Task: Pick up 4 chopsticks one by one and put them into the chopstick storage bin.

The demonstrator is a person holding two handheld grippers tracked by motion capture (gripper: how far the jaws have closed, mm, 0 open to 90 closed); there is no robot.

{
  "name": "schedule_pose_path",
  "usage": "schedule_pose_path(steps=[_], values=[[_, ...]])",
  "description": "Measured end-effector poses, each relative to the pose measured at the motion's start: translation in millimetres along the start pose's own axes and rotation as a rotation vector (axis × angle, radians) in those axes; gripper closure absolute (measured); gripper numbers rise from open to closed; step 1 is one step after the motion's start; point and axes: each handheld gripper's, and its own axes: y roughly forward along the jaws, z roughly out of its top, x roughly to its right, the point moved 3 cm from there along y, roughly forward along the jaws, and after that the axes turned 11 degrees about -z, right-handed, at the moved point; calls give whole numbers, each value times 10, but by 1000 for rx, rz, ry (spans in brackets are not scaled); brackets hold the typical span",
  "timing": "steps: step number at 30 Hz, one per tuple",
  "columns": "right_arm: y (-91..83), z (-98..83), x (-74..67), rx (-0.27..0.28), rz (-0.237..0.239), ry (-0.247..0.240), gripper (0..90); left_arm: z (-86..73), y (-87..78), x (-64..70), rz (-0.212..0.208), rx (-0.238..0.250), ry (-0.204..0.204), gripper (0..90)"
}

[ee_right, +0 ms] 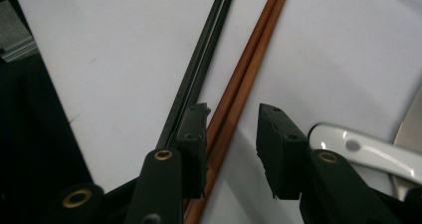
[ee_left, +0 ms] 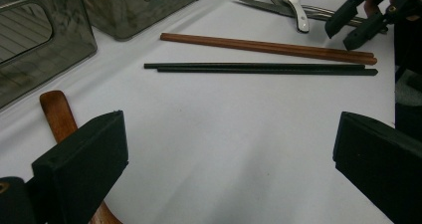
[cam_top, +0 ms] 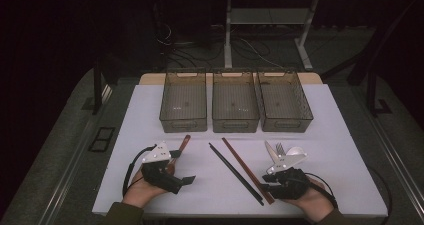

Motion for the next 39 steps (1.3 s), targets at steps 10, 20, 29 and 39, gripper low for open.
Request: schedule_pose_path(steps=[10,20,29,39], values=[[54,-56,-89,-38,-3,-39,647,-3,7,6,-1,-3,1,4],[45,-57,-72,-44,-35,-53,699,-1,5,5,-1,-4,3,4],[24,-82,33,-59,-75,-55,728,1,-1,4,2,-2,4,4],[-39,-157,190,-77,-95,-62,746,1,-3,2,3,-1,3,4]])
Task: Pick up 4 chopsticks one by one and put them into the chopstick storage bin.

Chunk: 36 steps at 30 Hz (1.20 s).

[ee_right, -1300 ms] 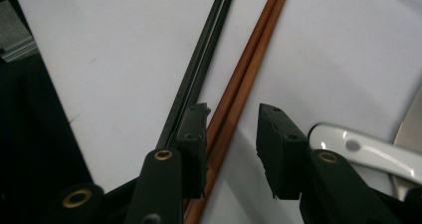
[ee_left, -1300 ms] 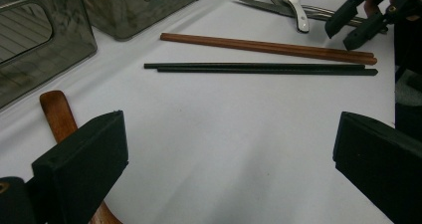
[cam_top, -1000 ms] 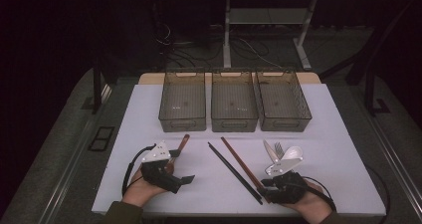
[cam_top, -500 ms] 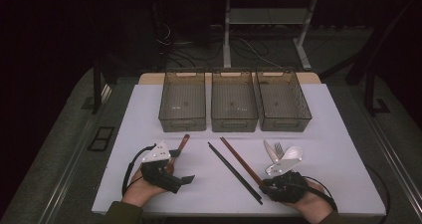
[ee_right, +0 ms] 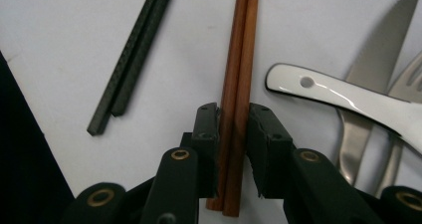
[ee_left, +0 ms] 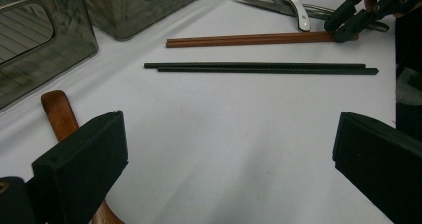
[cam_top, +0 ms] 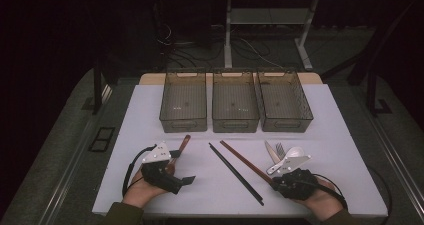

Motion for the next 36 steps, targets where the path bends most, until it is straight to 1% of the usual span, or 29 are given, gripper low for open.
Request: schedule_pose_path(steps=[3,7,10,13,16,18,19,20,21,22,23,24,25,27,28,29,30,31,36], values=[[-15,-30,42,-3,9,-4,748,1,3,4,0,-3,1,5],[-23,-50,72,-4,11,-3,749,3,5,9,-1,1,-1,5],[-46,-36,78,7,16,9,713,-2,2,4,-1,-2,0,4],[-108,-1,90,51,33,38,670,-11,-2,-4,-2,4,-6,4],[-129,42,110,91,45,56,647,-17,-4,-13,-3,1,-7,4],[-119,93,126,124,51,54,643,-15,-3,-12,-3,1,-7,4],[-111,125,133,131,54,56,637,-16,-3,-11,-2,-3,-4,4],[-97,160,146,140,56,61,614,-16,-1,-9,-2,-5,-5,4],[-82,196,154,138,54,76,611,-15,0,-8,-2,-3,-6,4],[-57,232,166,139,52,78,626,-14,2,-9,-4,0,-5,4],[-35,268,172,141,58,72,634,-14,0,-13,-4,-4,-1,4],[-10,301,181,134,55,72,636,-15,6,-8,-4,1,-9,4],[13,329,198,122,51,75,650,-16,7,-9,-4,-2,-9,5],[67,383,227,119,58,75,663,-17,12,-11,-5,1,-10,5],[94,406,243,110,54,78,682,-17,13,-11,-5,1,-11,4],[123,424,258,110,62,71,701,-17,13,-9,-5,1,-10,4],[146,436,261,106,66,74,715,-17,9,-8,-5,-1,-8,4],[174,442,267,98,57,75,729,-18,8,-8,-5,-1,-8,5],[221,406,235,80,67,64,754,-19,13,-8,-7,-1,-11,4]])
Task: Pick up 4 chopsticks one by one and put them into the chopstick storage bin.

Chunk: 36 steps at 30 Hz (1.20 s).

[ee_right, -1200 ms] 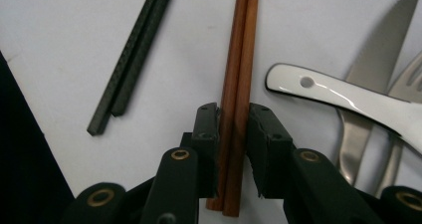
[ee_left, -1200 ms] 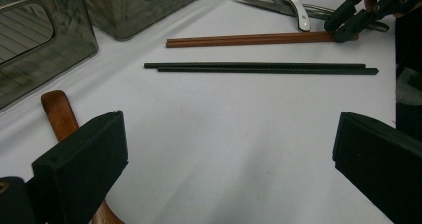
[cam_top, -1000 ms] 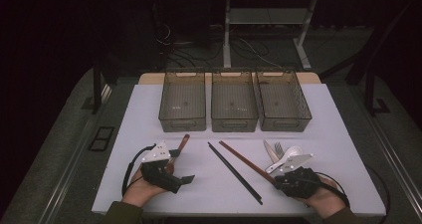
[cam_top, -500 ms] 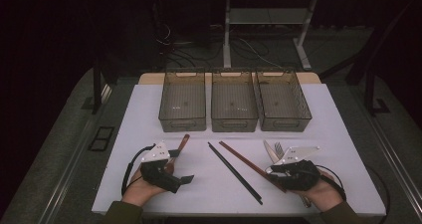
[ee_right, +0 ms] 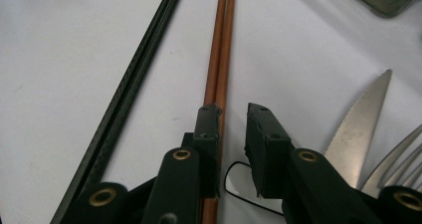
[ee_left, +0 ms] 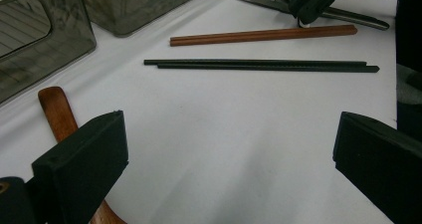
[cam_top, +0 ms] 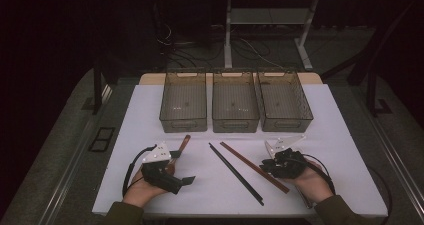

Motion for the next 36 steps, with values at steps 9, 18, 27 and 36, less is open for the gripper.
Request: schedule_pose_path(steps=[9,18,27,36], values=[[55,-19,-34,-19,9,-11,781,-3,2,1,-1,-2,2,5],[87,-37,-51,-36,10,-20,792,-2,-2,1,-2,0,1,5],[95,-56,-105,-28,-33,-60,808,-4,1,0,-1,-2,2,5],[90,-62,-128,-28,-50,-55,839,-7,4,1,-2,-5,2,4]])
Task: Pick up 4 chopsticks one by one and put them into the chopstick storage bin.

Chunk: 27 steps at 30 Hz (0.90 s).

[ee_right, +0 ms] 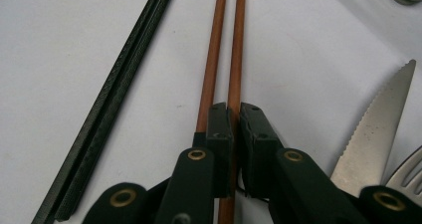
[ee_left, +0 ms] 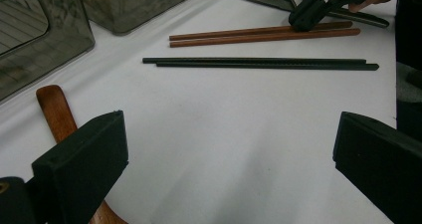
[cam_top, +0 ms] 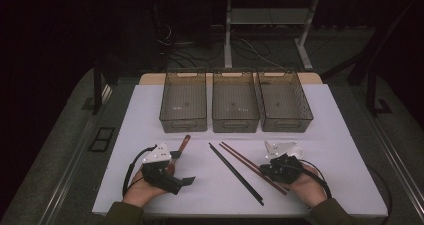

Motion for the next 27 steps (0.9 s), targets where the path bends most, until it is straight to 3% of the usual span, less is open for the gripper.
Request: schedule_pose_path(steps=[13,16,27], values=[[1,8,17,-17,4,67,847,2,-2,3,0,2,5,4],[-3,11,15,-16,5,60,848,2,-3,2,-1,-1,4,4],[-68,23,71,7,54,87,848,0,3,-2,-3,0,1,4]])
